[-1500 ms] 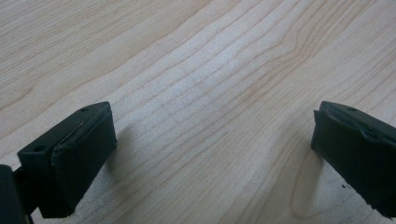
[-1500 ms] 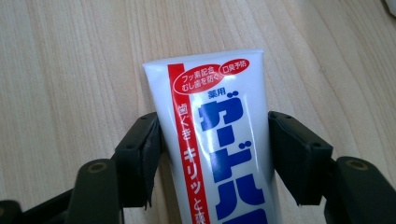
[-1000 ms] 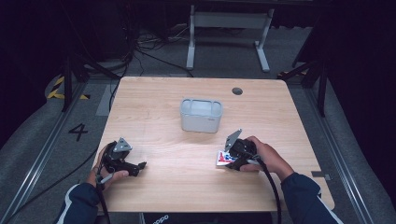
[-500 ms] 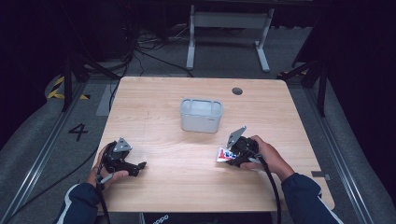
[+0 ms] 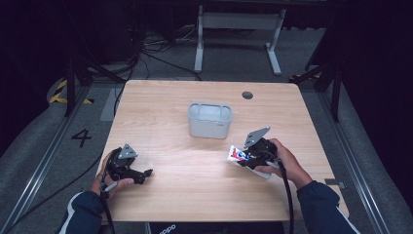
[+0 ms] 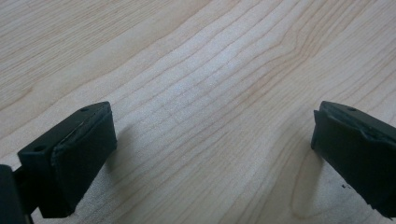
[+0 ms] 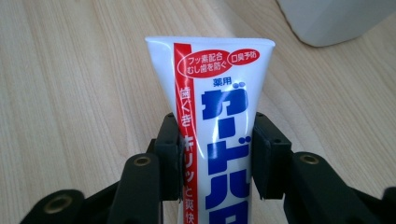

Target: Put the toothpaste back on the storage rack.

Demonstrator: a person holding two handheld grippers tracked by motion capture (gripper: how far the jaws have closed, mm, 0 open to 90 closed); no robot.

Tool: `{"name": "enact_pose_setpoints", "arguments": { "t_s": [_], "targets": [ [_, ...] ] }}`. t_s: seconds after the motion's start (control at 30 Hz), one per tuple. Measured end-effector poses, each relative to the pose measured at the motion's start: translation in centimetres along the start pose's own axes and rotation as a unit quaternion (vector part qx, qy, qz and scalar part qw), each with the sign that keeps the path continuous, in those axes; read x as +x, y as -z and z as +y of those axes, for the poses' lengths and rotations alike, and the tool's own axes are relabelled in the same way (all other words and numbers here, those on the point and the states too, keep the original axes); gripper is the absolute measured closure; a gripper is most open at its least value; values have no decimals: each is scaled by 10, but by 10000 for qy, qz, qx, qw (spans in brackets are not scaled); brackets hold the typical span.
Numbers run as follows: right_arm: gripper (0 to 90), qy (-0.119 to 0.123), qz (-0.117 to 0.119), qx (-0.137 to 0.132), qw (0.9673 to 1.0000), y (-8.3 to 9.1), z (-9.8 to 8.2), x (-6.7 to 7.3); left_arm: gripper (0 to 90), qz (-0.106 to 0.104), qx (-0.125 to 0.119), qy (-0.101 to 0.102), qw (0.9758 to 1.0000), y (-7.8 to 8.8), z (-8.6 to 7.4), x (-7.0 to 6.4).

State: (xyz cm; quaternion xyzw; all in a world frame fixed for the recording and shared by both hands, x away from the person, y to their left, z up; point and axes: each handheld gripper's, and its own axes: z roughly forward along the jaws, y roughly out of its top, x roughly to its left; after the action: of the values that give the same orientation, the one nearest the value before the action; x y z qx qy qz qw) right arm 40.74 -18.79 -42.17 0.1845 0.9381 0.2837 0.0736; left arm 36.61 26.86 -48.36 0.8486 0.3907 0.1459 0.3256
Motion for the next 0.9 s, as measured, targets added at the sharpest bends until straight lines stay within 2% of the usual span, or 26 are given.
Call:
{"name": "enact_pose_setpoints", "arguments": {
  "t_s": [0.27,0.47,0.9],
  "targets": [
    [628,-173,-65,-352,9992,11,-4,-3,4,-1,1,11,10000,0,0,0],
    [636,-255,-179,-656,9974,20,-6,-4,5,0,1,10,10000,0,0,0],
    [639,-234,-201,-1039,9941,29,-7,-4,5,3,2,12,10000,0,0,0]
  ]
}}
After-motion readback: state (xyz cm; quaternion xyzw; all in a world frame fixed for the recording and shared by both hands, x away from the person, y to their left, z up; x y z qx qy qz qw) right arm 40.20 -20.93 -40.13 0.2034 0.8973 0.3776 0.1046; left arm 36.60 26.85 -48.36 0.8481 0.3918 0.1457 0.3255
